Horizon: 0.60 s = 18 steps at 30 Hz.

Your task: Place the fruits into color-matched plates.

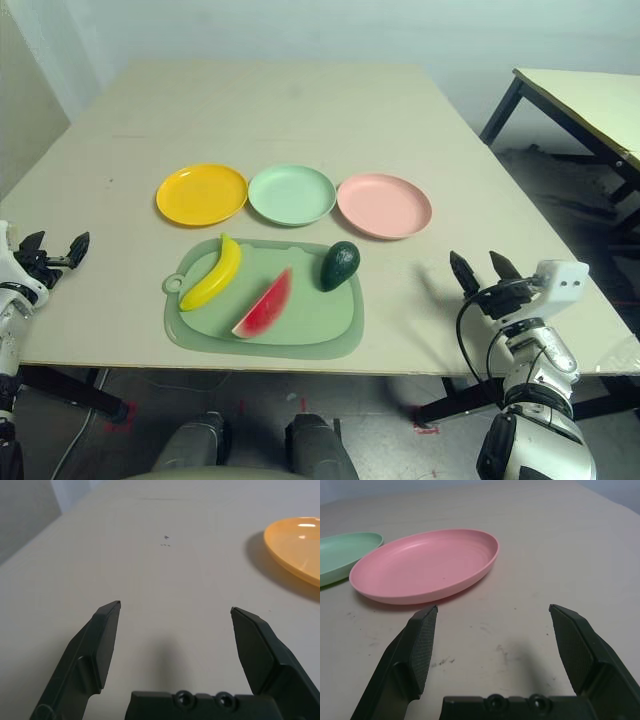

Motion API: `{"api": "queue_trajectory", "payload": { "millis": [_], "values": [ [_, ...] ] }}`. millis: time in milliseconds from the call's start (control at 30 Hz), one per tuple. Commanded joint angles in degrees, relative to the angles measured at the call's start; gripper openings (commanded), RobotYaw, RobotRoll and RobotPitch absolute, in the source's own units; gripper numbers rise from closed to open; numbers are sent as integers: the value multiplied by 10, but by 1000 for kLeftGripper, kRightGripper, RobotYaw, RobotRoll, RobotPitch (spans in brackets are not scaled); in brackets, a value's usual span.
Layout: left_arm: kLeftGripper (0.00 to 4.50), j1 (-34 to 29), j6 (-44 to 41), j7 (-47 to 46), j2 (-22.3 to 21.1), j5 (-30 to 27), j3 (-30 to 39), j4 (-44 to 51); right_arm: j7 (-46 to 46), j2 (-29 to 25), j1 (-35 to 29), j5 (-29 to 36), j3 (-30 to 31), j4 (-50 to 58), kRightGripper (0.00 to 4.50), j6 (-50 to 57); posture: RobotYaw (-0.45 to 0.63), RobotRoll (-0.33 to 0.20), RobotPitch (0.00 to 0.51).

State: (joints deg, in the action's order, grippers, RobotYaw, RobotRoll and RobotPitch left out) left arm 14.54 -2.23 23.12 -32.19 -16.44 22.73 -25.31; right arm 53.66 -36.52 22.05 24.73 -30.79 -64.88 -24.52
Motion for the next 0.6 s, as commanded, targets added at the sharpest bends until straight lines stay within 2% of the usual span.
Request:
{"api": "queue_trajectory", "payload": {
  "millis": [33,267,467,600],
  "values": [
    [4500,6,-14,-4,-8,1,1,7,-4,5,-5,-3,0,-12,4472,-9,90,0,96],
    [4500,12,-22,-4,-6,4,-6,14,-12,-6,-2,-8,0,-19,4472,-11,59,0,117],
    [4500,15,-15,12,-3,0,-8,-7,-29,-43,-17,-9,-8,-13,4472,8,7,0,111],
    [4500,25,-9,86,-14,-28,-9,-17,-52,-65,-23,-3,-15,-2,4472,29,-16,0,126]
  ]
}}
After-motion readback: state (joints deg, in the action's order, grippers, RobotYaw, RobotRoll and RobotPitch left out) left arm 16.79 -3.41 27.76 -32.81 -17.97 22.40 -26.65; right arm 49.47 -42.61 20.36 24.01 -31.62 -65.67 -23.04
